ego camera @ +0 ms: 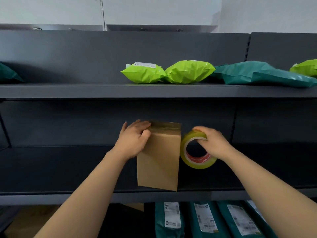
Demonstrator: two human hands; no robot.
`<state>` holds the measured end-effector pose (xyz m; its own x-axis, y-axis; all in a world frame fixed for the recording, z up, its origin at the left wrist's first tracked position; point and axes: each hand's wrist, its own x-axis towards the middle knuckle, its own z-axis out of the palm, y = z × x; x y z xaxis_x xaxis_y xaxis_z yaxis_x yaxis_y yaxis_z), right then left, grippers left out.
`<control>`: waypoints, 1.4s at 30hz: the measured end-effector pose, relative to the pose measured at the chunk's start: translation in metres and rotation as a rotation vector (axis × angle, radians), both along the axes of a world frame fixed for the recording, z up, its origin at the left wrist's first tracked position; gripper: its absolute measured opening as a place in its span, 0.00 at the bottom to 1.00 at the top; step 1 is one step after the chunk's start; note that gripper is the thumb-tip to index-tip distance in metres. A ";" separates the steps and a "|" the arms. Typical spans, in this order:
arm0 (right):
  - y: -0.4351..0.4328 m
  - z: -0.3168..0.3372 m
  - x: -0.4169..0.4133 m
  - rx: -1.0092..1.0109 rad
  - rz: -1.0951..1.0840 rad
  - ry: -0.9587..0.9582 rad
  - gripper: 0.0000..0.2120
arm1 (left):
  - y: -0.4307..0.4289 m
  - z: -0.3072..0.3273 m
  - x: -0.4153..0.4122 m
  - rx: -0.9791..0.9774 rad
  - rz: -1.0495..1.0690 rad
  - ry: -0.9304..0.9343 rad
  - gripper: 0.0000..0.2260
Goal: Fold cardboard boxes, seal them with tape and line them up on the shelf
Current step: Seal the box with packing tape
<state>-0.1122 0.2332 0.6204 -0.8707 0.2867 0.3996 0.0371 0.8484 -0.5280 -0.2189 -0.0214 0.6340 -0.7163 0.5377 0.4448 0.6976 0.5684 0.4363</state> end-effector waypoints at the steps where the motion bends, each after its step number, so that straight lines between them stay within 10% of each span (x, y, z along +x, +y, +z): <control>1: 0.000 -0.001 0.000 0.012 -0.004 -0.003 0.19 | 0.004 0.003 -0.001 -0.056 0.027 0.038 0.26; 6: -0.004 0.000 -0.001 0.119 -0.051 -0.044 0.22 | 0.036 0.010 0.012 -0.370 0.104 0.229 0.27; 17: -0.014 -0.009 0.007 0.079 -0.032 -0.075 0.26 | 0.046 0.008 0.012 -0.393 0.009 0.180 0.36; 42: -0.009 -0.032 0.039 -0.205 0.060 0.033 0.27 | 0.056 -0.019 0.011 -0.021 -0.045 0.065 0.20</control>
